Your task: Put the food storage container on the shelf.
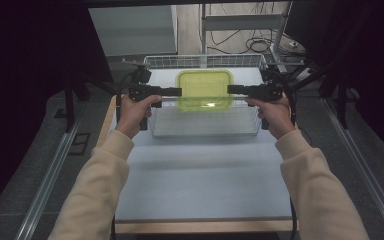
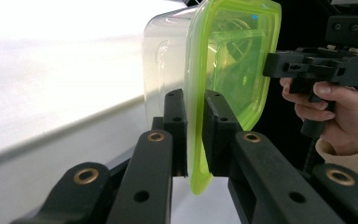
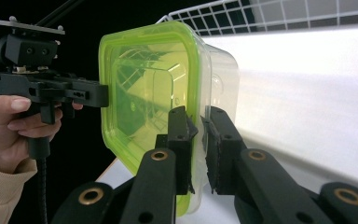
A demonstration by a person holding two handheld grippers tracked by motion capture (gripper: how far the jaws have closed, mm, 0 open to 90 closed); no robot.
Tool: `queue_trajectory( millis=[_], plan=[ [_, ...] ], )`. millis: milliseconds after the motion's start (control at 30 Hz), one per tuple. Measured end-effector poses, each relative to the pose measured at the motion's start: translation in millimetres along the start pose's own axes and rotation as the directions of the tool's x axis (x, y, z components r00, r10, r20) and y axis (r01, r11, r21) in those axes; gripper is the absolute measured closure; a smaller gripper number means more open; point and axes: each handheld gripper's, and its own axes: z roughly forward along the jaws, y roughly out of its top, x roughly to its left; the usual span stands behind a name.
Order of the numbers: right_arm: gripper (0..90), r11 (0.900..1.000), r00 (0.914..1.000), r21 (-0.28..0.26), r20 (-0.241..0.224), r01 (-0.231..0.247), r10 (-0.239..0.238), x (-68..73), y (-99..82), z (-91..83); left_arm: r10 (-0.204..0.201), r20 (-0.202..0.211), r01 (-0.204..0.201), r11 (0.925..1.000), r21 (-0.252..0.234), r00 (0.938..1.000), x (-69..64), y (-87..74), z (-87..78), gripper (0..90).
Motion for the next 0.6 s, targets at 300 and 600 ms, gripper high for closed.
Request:
queue_trajectory(
  millis=[300,600],
  plan=[
    [81.2,0.9989,0.9989,-0.014,0.013,-0.045,0.045,-17.6,21.4,11.8,-0.018,-0.030,0.018,0.9998,0.013,0.9994,13.0,29.9,13.6,81.2],
    [81.1,0.9971,0.9967,-0.010,0.031,-0.075,0.075,-32.1,27.2,18.3,-0.053,-0.027,0.053,0.9985,0.016,0.9983,26.0,38.7,29.0,81.0]
  ],
)
